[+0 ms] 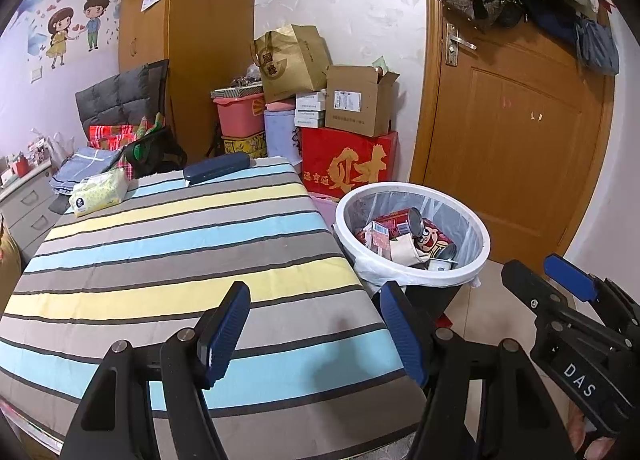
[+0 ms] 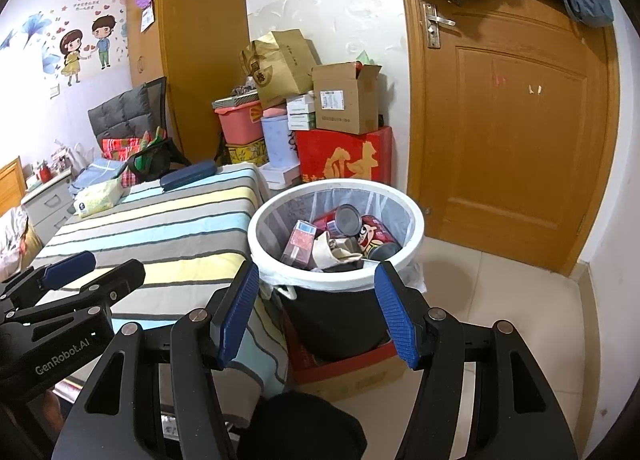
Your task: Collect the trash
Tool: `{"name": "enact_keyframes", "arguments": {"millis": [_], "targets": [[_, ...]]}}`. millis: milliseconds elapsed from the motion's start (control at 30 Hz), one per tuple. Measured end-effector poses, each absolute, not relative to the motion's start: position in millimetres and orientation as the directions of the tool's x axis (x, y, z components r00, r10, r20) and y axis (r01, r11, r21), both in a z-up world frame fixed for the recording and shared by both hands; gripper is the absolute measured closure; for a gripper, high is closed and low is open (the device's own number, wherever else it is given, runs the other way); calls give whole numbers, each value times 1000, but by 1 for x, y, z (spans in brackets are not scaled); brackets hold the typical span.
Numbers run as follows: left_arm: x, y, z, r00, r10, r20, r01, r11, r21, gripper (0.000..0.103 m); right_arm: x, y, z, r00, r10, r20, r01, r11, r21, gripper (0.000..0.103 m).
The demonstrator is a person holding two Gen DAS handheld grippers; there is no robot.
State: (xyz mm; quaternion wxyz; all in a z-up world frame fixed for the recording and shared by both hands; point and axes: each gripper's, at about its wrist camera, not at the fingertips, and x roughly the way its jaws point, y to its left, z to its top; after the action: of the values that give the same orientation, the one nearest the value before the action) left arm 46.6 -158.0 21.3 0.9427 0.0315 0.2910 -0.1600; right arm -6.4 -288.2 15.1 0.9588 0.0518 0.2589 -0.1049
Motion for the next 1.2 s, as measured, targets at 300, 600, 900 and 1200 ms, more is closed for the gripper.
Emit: {"name": "enact_keyframes", "arguments": {"millis": [300, 600, 900, 1200], "targets": [[46, -156, 22, 780, -282, -559, 319, 947, -34, 36, -7, -288, 15, 845, -171, -507, 226, 973, 48, 41], [45, -156, 23, 780, -282, -558, 316, 948, -36, 36, -8, -289, 16, 845, -171, -507, 228, 972, 52, 41], [44, -156, 24, 783, -278, -557, 311, 950, -37, 36, -8, -289, 15, 846, -171, -505, 229, 972, 54, 41], [45, -154, 23, 782, -279, -557, 312, 949, -36, 36, -8, -289, 13, 844, -168, -510, 228, 972, 56, 41]]}}
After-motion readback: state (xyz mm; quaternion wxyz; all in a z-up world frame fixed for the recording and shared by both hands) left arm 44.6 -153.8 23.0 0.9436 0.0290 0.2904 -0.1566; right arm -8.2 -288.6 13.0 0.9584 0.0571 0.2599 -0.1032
